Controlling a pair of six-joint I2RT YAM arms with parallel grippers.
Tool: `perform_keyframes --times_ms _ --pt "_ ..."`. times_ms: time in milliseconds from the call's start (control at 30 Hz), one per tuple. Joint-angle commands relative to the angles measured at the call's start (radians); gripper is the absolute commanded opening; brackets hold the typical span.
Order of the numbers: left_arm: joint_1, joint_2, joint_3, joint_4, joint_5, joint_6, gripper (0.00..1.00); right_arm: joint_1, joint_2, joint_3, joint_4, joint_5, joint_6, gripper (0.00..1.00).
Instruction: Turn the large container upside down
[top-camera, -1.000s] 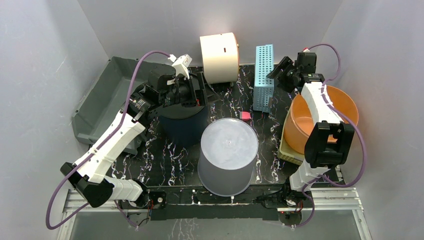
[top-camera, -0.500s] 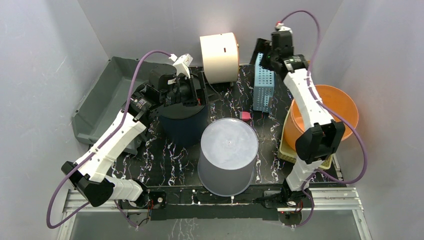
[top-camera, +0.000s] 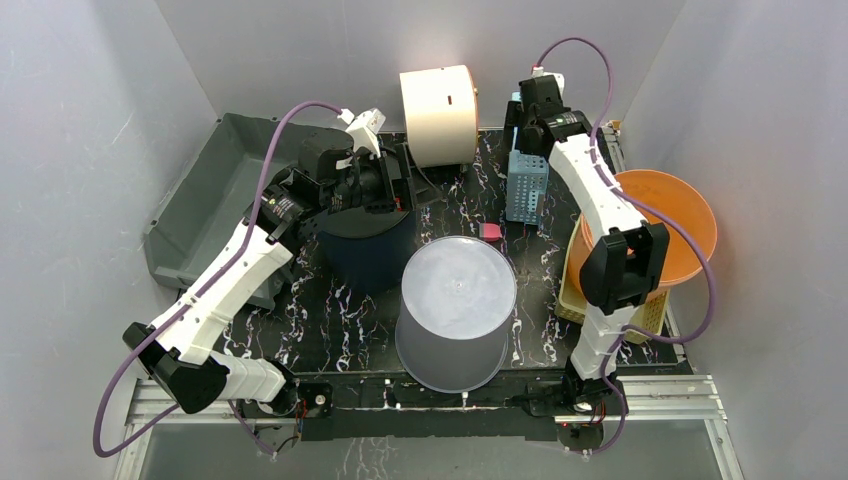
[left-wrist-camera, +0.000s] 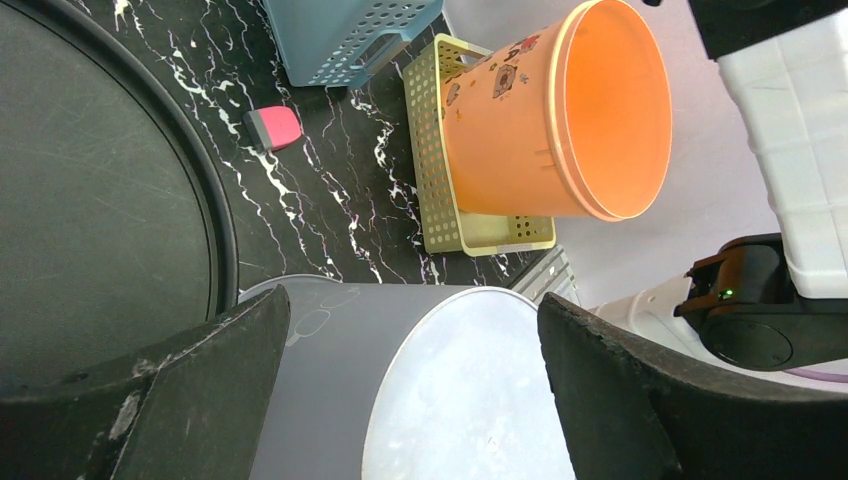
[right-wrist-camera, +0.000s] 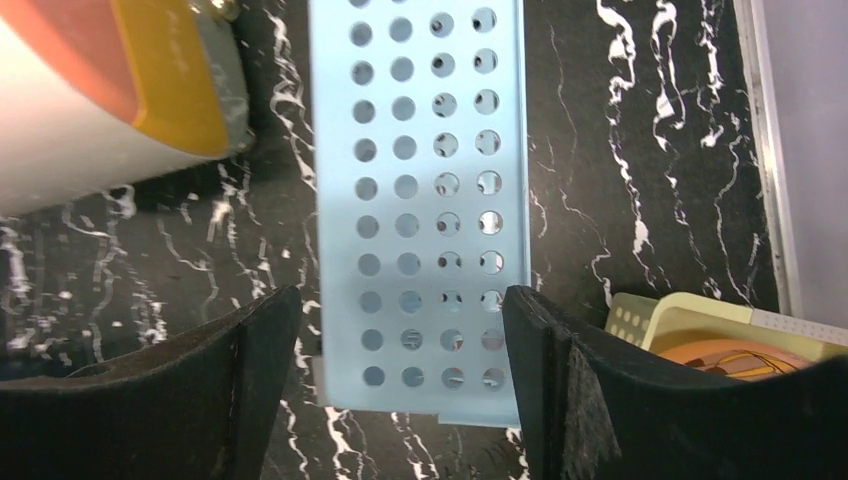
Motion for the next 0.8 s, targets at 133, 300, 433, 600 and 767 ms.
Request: perform_keyframes --times_ms 133,300,433,600,767 --pt "0.003 -0.046 -0.008 -0.007 -0.006 0.004 0.94 -0.018 0.014 -0.020 0.000 0.101 -0.015 0.76" --pt "0.003 -0.049 -0.016 -0.006 -0.005 0.006 0.94 -0.040 0.004 -0.049 0.006 0.074 0.001 0.79" --pt "0.003 -0.048 -0.017 -0.004 -0.001 0.006 0.94 -0.053 -0.001 -0.065 -0.001 0.086 0.010 0.86" --pt "0.003 -0.050 -0.021 -0.001 0.000 0.005 0.94 -0.071 -0.008 -0.089 -0.005 0.103 0.018 0.93" --pt "0.003 -0.048 -0.017 0.001 0.003 0.008 0.94 -0.092 0.003 -0.090 -0.011 0.105 0.028 0.96"
